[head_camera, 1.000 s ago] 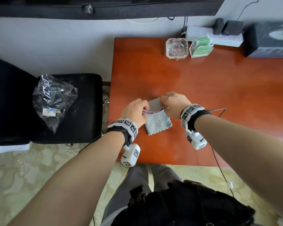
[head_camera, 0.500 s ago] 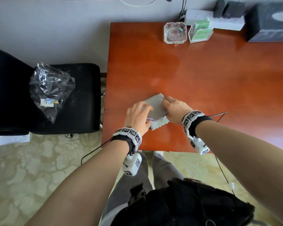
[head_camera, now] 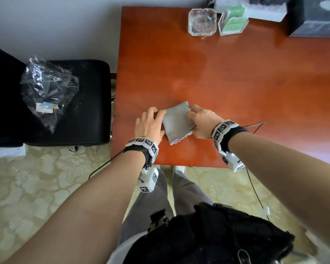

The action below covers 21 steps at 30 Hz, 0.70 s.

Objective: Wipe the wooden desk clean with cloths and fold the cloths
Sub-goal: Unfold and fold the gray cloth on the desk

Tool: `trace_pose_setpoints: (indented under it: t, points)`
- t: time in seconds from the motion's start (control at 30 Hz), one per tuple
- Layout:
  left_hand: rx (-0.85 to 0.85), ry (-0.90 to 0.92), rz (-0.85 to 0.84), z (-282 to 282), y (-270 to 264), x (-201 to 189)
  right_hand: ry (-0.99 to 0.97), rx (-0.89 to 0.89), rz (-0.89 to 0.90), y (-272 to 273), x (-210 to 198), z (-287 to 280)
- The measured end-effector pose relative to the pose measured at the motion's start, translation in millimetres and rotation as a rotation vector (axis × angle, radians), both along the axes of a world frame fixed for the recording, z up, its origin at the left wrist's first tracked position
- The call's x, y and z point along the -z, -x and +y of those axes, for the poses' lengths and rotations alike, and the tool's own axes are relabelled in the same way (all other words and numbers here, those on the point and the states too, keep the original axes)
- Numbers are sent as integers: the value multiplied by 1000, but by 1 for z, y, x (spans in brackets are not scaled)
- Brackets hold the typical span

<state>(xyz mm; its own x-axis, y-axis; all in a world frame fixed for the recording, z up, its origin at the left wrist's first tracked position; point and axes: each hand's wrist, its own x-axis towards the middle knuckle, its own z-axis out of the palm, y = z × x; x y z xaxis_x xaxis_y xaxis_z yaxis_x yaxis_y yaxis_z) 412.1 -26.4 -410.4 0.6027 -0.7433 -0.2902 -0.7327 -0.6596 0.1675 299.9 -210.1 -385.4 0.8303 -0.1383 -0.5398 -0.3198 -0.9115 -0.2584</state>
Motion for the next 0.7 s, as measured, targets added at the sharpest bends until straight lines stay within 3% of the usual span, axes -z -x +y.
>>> trace_pose_setpoints:
  t: [0.27,0.43,0.53,0.6,0.7]
  points:
    - [12,-17,15,-2,0,-9,-2,-9,-18,-2,-1,-2]
    - [122,125,41,-22,24,-23,-49,153,-139,5,6,-17]
    - [167,-17,138,-34,49,-8,54,166,-140,5,11,-23]
    - [160,-168,171,-37,60,6,101,174,-62,6,14,-21]
    - [208,-243,152,-37,58,17,112,187,48,13,19,-18]
